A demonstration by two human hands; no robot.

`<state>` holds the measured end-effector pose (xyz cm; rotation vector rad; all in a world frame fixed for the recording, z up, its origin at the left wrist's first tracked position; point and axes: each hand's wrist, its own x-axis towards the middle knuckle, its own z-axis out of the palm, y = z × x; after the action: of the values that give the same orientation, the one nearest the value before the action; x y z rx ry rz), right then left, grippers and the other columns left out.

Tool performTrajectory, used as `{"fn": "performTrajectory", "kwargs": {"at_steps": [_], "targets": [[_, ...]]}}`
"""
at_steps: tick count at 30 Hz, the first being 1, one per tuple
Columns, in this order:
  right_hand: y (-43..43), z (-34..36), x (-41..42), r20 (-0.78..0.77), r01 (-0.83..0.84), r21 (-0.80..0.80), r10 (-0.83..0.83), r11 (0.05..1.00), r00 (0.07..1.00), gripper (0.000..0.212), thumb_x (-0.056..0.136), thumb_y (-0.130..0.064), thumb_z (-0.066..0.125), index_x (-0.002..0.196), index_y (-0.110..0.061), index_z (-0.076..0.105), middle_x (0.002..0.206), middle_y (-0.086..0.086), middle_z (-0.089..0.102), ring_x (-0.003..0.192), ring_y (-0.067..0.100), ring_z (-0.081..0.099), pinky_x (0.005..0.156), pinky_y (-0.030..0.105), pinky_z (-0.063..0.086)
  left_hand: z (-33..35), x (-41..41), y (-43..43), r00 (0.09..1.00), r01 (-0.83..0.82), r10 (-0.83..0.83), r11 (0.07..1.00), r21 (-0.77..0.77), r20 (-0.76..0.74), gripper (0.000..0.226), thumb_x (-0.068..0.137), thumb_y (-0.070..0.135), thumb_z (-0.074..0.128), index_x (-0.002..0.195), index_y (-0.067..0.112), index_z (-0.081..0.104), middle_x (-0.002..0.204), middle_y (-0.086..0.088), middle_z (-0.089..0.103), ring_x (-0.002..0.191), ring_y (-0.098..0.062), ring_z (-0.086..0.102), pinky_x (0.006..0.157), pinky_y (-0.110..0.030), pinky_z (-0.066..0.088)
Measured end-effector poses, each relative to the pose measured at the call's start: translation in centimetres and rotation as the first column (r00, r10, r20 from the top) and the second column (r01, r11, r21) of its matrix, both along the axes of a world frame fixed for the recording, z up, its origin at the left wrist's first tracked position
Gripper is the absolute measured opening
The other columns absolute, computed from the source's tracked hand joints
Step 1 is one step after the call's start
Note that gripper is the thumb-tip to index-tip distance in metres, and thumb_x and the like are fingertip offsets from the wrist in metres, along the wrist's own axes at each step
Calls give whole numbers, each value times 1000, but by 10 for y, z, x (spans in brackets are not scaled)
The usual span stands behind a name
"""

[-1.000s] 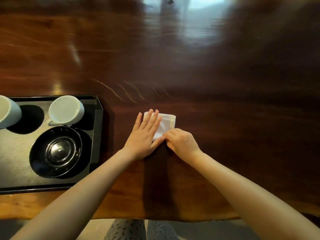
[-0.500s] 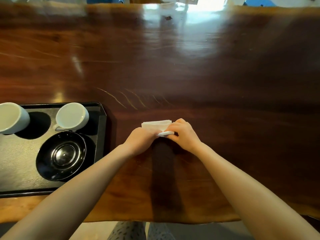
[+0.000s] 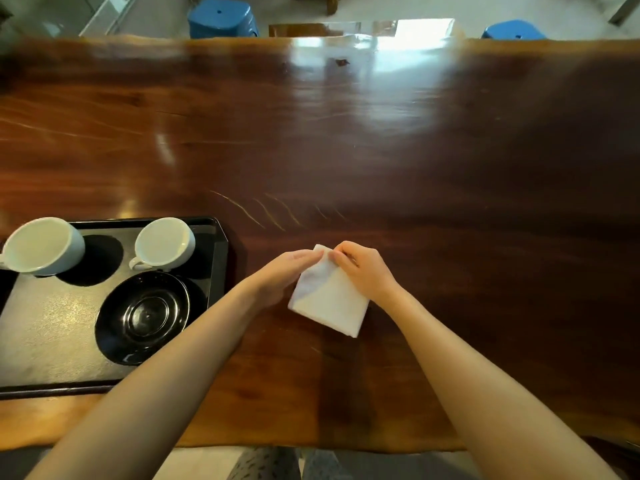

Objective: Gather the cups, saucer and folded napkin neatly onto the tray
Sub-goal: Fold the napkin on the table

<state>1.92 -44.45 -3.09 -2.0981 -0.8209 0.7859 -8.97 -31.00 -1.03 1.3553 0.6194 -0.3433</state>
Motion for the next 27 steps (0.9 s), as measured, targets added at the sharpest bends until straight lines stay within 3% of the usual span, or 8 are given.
{"fn": "performTrajectory", "kwargs": {"at_steps": [2, 5, 8, 10, 15, 18, 21, 27], "targets": [[0, 1, -2, 19, -15, 36, 14, 999, 1000, 27, 94, -32, 50, 80, -12, 62, 74, 7, 61, 67, 12, 52, 60, 27, 38, -1, 3, -10, 997, -75, 72, 993, 87, 29, 27, 94, 40, 48, 104, 19, 62, 98, -1, 70, 87, -14, 68, 73, -25, 54], [-1, 0, -2, -76, 257, 101, -250, 961, 965, 34, 95, -33, 48, 77, -9, 63, 68, -5, 57, 64, 6, 51, 58, 21, 37, -8, 4, -27, 971, -232, 223, 965, 122, 86, 24, 97, 34, 46, 105, 15, 59, 100, -7, 67, 85, -17, 65, 75, -31, 54], [-4, -7, -6, -313, 505, -66, -498, 861, 809, 41, 93, -49, 43, 96, -14, 62, 82, -7, 60, 78, 8, 56, 64, 23, 44, -18, 0, -35, 929, -369, 366, 927, 64, 57, 23, 95, 36, 48, 103, 18, 60, 110, -11, 68, 98, -24, 66, 87, -41, 54], [-6, -15, -16, -416, 539, -173, -557, 824, 719, 48, 88, -58, 43, 93, -14, 61, 85, -1, 63, 79, 14, 60, 71, 31, 50, -24, -3, -36, 895, -446, 446, 895, 13, 6, 24, 95, 39, 48, 103, 19, 61, 114, -10, 67, 105, -26, 65, 91, -42, 54], [-3, -18, -31, -177, 556, -93, -564, 826, 807, 46, 94, -49, 39, 64, -14, 44, 65, -1, 48, 62, 13, 47, 57, 29, 37, -37, -11, -46, 824, -566, 545, 809, -161, -155, 41, 96, 41, 43, 121, 11, 57, 115, -9, 67, 106, -26, 65, 95, -43, 52], [3, -12, -31, -40, 522, -78, -526, 850, 850, 46, 96, -47, 33, 63, -17, 42, 65, -3, 49, 59, 11, 46, 51, 27, 34, -33, -6, -54, 801, -563, 586, 808, 175, -125, 46, 96, 46, 38, 120, 9, 54, 109, -1, 60, 100, -20, 59, 90, -36, 50], [15, -3, -31, 39, 510, -64, -509, 858, 860, 50, 98, -48, 25, 77, -12, 54, 75, 1, 57, 74, 20, 57, 62, 32, 43, -17, 0, -52, 822, -498, 569, 710, 497, 10, 37, 98, 43, 34, 109, 13, 52, 100, 0, 56, 87, -14, 54, 76, -30, 45], [43, 25, -30, 205, 477, -62, -456, 877, 866, 57, 99, -47, 21, 100, -5, 59, 98, 14, 68, 94, 32, 63, 79, 40, 48, 9, 2, -31, 833, -485, 535, 587, 648, 138, 35, 100, 40, 31, 105, 13, 52, 89, 4, 54, 80, -12, 54, 65, -24, 46]]}}
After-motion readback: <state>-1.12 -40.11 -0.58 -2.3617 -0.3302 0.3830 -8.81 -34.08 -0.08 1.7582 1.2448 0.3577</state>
